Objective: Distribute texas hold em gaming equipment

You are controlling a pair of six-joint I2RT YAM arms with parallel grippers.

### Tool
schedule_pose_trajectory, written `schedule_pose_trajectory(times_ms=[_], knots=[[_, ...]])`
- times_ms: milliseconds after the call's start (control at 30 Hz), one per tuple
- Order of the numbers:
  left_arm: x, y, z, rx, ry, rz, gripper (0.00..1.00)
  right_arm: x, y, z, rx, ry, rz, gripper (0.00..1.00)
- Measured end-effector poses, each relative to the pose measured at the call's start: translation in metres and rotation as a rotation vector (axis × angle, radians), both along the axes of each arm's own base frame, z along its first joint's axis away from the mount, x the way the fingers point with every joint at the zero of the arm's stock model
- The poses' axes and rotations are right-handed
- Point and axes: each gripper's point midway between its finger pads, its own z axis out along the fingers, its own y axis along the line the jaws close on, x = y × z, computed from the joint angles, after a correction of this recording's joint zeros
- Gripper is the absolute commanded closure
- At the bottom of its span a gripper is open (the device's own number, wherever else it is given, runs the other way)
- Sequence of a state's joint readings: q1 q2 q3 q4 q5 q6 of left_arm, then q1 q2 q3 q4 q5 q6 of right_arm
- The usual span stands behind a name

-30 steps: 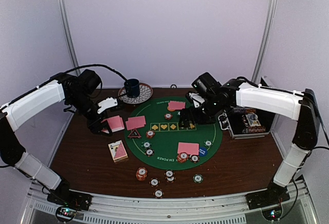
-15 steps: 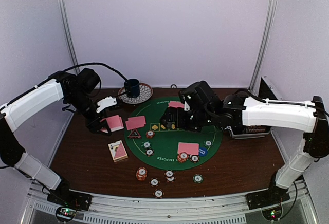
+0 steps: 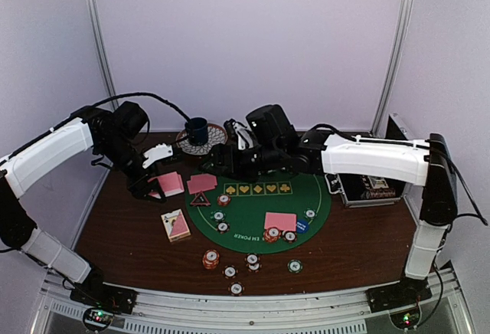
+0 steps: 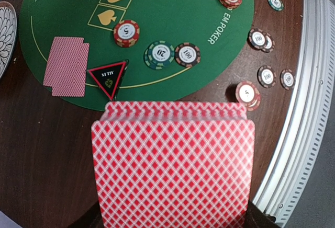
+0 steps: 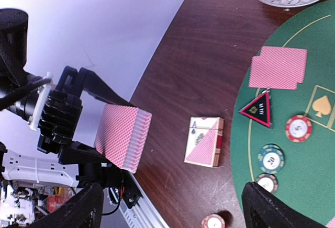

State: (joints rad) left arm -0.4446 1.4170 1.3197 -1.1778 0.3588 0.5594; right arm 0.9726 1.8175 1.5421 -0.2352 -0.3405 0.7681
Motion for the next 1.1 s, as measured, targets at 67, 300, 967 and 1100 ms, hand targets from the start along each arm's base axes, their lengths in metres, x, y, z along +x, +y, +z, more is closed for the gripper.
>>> schedule_pose_trajectory(times_ms=[67,300,967,1100], knots=[[0.000,0.000,0.000,-0.001,0.000,0.000,1.00,-0.003,0.016,-0.003,0.034,0.025,0.063,0.05],[0.001,-0.001,0.002,-0.005,-0.004,-0.001,1.00,-0.014,0.051,-0.021,0.103,0.136,0.208,0.06],[0.002,-0.001,0.005,-0.005,-0.018,-0.009,1.00,-0.012,0.106,-0.049,0.210,0.316,0.331,0.07],[0.003,-0.001,0.006,-0.010,-0.019,-0.009,1.00,-0.009,0.111,-0.045,0.226,0.328,0.327,0.10]])
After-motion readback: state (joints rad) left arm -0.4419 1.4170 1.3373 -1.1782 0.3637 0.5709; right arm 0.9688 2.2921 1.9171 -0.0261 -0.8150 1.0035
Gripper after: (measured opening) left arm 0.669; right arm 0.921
